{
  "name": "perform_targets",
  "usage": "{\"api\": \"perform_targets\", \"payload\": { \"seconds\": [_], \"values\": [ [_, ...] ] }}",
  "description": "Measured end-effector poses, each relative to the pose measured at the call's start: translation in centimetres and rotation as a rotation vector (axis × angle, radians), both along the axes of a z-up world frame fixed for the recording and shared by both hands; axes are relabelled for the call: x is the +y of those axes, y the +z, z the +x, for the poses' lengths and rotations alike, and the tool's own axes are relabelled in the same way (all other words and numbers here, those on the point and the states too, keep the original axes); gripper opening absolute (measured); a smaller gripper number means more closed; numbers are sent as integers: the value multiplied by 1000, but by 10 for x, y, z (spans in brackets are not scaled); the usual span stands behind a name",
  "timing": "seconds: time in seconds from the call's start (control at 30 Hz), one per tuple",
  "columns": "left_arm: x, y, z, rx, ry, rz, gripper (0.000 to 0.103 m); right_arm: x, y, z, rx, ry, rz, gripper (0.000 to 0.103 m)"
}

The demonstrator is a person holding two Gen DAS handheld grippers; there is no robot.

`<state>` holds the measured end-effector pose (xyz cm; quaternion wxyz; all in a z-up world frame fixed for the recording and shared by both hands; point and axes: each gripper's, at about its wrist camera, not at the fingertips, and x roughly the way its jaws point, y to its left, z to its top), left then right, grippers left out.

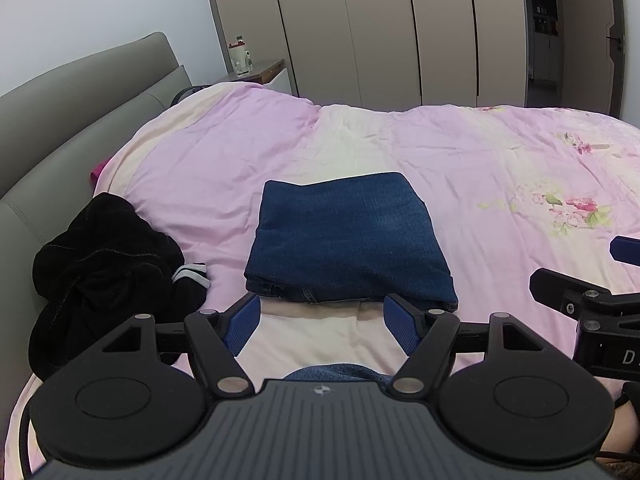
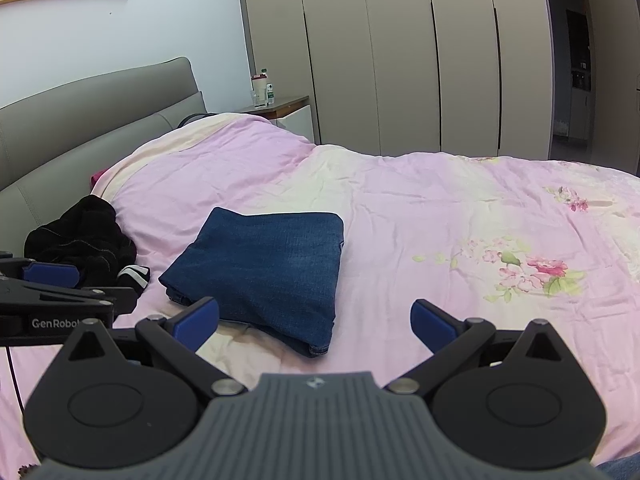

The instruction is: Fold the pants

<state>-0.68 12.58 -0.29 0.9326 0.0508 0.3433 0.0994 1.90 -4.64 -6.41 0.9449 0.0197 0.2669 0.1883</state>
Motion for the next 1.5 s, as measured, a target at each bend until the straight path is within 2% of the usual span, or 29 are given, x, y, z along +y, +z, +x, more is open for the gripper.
{"api": "perform_targets", "payload": {
  "seconds": [0.7, 1.07, 1.5],
  "values": [
    [-1, 1, -3, -7, 3, 3, 83, -2, 1, 0, 3, 12, 6, 98],
    [7, 6, -4, -22, -4, -30, 83, -3, 2, 0, 0, 14, 6, 98],
    [3, 7, -7, -43, -15, -8, 83, -3, 3, 0, 1, 14, 7, 98]
  ]
}}
